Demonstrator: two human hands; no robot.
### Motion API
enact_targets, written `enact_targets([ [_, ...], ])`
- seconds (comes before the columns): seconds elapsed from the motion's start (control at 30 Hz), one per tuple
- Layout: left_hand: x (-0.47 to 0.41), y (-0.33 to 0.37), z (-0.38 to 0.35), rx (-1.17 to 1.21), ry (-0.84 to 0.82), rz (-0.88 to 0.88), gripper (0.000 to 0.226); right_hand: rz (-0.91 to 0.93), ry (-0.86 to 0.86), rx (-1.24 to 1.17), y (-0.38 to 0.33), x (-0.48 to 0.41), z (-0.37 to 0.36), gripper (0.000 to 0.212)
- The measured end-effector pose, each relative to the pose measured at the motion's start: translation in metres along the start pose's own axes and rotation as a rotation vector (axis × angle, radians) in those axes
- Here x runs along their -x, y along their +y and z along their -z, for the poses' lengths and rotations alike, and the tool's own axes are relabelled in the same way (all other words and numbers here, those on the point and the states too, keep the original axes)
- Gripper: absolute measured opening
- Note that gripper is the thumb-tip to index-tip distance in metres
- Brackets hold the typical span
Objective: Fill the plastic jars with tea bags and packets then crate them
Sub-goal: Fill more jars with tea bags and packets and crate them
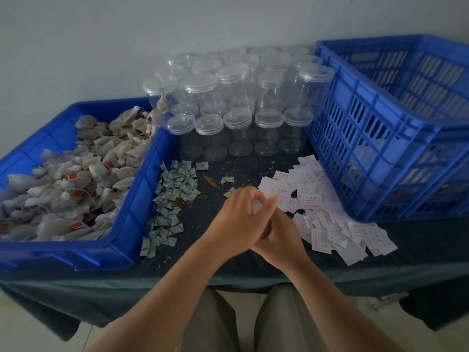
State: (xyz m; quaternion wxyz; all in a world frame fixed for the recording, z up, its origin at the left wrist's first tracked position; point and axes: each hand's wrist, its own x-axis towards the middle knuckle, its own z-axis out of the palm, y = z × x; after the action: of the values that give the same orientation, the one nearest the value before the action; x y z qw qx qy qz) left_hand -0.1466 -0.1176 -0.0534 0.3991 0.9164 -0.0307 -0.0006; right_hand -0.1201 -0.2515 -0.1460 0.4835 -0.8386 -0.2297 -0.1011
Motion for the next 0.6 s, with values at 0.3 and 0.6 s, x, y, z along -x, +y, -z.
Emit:
enact_targets([
  [0.3, -0.017, -0.002, 0.005, 0.206, -0.157, -0.359, 0.024, -0.002, -0.130, -0.491, 0.004, -0.002, 0.016, 0.016],
  [0.6, -0.013, 0.012, -0.015, 0.047, 0.132, -0.135, 0.038, -0.095, -0.106, -0.415, 0.002, -0.002, 0.013, 0.040],
])
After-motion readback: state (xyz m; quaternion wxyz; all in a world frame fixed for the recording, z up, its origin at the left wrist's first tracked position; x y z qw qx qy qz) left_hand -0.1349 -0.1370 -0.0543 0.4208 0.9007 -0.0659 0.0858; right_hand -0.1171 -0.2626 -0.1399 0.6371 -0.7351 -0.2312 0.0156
